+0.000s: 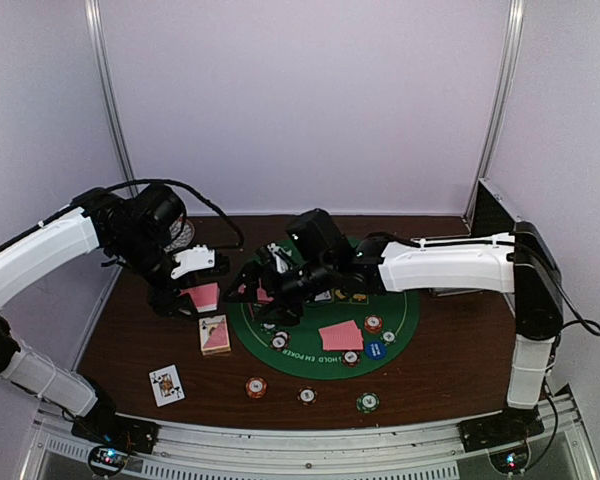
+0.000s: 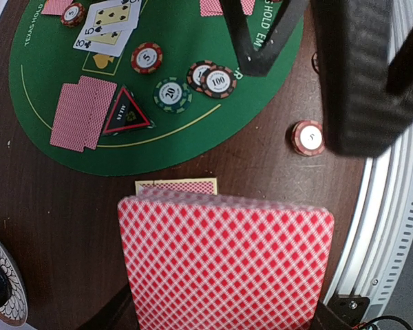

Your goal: Distribute texas hold em gaming equipment

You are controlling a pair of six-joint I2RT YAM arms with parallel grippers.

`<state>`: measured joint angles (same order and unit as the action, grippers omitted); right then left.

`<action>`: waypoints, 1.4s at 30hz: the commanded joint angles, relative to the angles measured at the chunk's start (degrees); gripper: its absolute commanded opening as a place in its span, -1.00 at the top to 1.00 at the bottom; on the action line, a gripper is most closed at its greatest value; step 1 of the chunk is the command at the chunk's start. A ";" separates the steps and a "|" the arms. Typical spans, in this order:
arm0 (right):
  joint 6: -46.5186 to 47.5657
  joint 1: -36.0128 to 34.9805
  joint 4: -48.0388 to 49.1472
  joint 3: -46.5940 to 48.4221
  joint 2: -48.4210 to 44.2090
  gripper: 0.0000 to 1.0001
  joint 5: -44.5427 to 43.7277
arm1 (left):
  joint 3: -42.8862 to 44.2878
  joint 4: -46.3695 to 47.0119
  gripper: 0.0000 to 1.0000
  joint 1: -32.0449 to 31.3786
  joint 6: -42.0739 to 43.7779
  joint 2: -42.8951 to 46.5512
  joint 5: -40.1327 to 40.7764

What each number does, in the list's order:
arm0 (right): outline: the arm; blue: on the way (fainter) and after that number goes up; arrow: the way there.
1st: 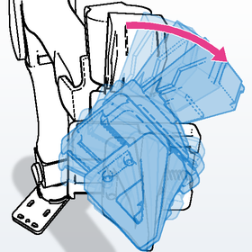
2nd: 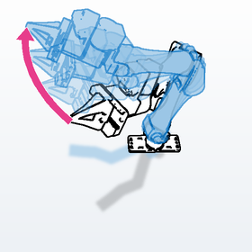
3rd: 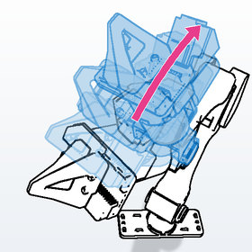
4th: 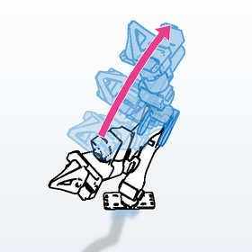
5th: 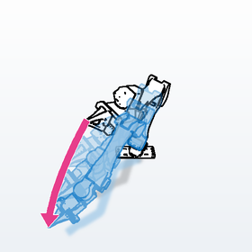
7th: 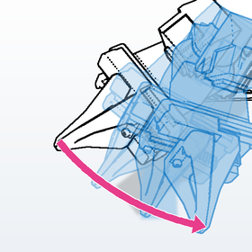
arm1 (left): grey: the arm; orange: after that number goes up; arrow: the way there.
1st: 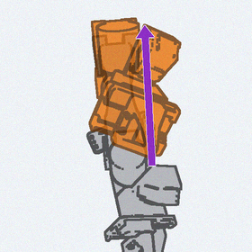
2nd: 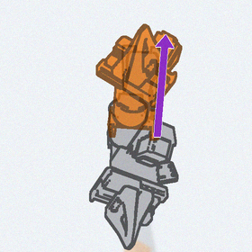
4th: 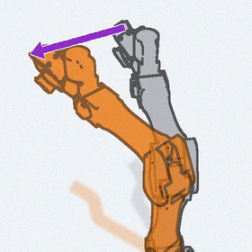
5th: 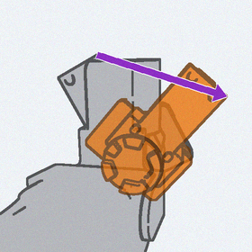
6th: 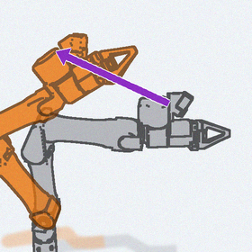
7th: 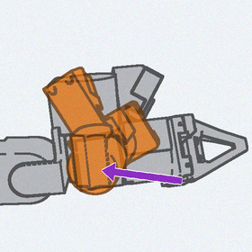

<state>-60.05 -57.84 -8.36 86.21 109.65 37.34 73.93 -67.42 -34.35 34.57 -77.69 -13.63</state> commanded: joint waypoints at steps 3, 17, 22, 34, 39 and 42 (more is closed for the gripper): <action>-6.13 -0.76 8.97 1.44 2.00 -0.98 2.66 | 2.15 2.12 0.56 0.16 -0.20 -0.37 0.25; -11.50 -1.92 17.19 5.64 8.05 -0.92 4.22 | 2.20 2.20 0.56 0.16 -0.22 -0.01 0.07; -12.24 -1.99 18.13 7.79 9.95 -0.91 4.19 | 1.98 2.20 0.56 0.16 -0.25 0.14 0.14; -19.66 -2.98 28.42 8.65 15.99 -0.82 2.65 | 2.27 2.18 0.56 0.16 -0.42 0.47 0.00; -20.67 -2.90 29.77 7.57 16.18 -0.78 1.17 | 2.27 2.05 0.56 0.16 -0.38 0.91 0.18; -21.93 -2.72 31.56 6.53 16.42 -0.75 0.05 | 2.35 1.94 0.56 0.16 -0.38 0.91 -0.05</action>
<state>-79.92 -60.51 18.28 93.47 125.82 39.68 74.61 -67.33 -34.17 34.54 -77.84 -13.04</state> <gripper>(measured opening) 0.882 0.655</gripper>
